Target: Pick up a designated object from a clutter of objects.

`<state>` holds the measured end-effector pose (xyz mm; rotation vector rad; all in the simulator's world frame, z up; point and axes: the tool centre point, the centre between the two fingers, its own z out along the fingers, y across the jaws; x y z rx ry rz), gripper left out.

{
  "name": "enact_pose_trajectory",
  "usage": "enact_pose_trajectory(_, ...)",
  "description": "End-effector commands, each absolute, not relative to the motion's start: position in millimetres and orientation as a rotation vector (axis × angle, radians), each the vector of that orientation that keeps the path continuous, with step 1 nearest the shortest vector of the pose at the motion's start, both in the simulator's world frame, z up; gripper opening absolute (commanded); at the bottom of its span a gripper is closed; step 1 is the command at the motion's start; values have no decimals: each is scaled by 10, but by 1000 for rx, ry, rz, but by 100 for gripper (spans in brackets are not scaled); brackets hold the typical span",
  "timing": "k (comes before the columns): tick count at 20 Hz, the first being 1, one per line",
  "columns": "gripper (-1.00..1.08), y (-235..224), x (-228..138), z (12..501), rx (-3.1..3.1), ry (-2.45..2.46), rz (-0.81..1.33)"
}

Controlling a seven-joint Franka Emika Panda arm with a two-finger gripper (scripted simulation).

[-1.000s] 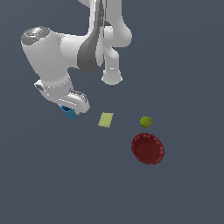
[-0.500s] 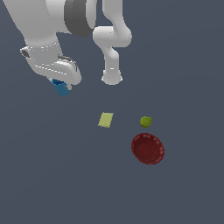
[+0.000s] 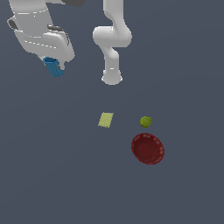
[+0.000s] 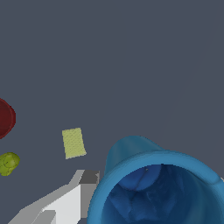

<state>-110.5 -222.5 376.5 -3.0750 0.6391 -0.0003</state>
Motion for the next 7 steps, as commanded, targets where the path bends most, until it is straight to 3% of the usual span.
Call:
enact_pose_trajectory(1,-100,-2250,-1163,3868,-3076,638,0)
enact_pose_trajectory(7,-100,-2276,-1212,3959,-3076,638,0)
